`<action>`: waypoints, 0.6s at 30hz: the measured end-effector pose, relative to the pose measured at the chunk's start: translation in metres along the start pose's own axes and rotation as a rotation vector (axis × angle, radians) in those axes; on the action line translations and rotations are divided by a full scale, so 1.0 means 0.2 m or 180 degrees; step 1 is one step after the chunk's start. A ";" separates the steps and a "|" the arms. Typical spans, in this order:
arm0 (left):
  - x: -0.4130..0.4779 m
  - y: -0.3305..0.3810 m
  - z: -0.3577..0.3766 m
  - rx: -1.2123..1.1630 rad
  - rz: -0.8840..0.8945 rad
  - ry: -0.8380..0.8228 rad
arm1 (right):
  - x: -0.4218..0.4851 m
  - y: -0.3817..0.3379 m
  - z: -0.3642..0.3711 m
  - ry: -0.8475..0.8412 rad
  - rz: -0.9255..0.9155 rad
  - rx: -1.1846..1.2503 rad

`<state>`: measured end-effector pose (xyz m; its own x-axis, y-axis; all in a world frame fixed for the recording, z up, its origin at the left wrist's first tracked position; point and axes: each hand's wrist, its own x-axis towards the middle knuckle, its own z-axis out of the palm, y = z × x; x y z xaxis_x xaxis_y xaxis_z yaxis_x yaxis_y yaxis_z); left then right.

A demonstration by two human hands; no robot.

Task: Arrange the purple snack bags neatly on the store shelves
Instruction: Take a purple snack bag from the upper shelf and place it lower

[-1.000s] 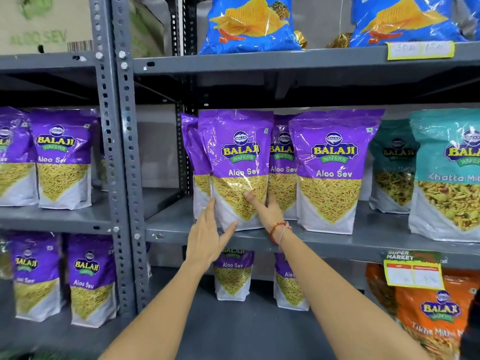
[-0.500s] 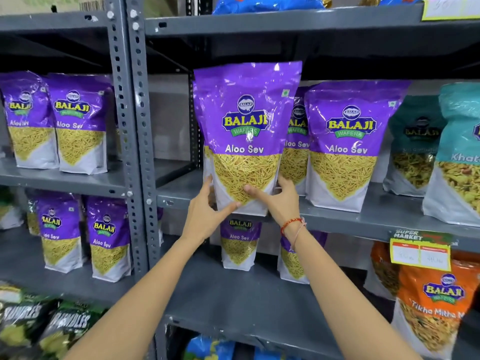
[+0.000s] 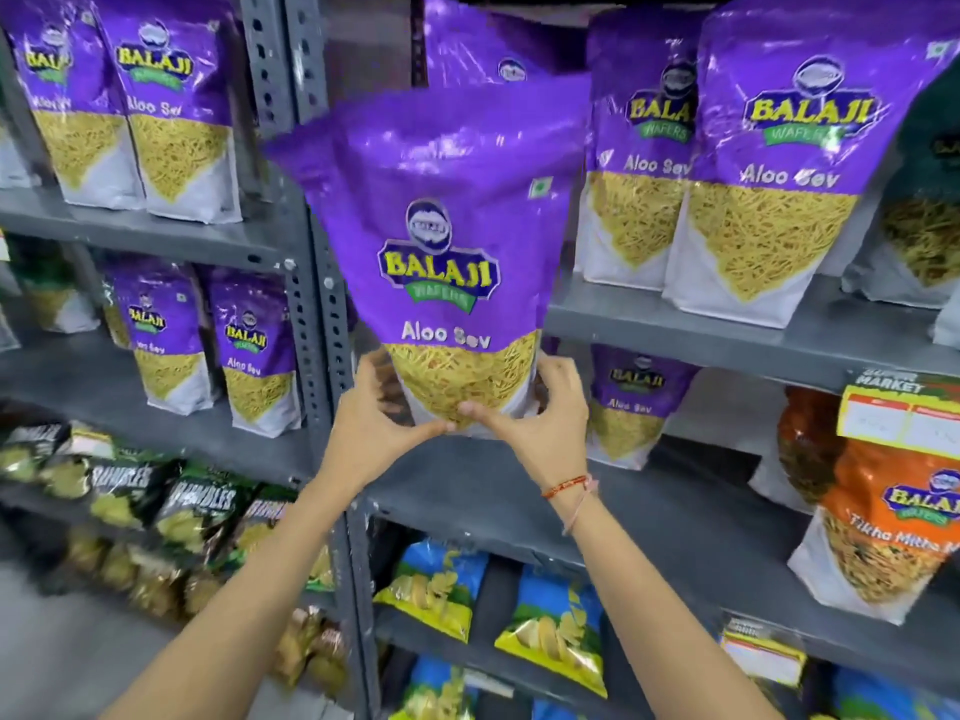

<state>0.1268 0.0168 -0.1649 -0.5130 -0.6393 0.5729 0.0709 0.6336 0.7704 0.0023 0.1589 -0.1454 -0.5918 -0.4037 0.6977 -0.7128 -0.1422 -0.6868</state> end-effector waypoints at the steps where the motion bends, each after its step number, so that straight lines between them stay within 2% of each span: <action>1: -0.03 -0.04 0.00 0.0106 -0.0092 -0.0042 | -0.04 0.05 0.03 -0.0092 0.0060 -0.0006; 10: -0.20 -0.50 0.11 0.0892 -0.1031 -0.0491 | -0.27 0.48 0.23 -0.0863 0.0784 -0.0281; 18: -0.04 -0.72 0.25 0.1180 -0.1352 -0.0783 | -0.18 0.79 0.39 -0.1271 0.1484 -0.0707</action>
<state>0.0780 -0.0461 -0.2943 -0.6167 -0.7778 0.1217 -0.4626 0.4831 0.7434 -0.0609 0.0805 -0.2949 -0.7028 -0.6887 0.1781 -0.5012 0.3018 -0.8110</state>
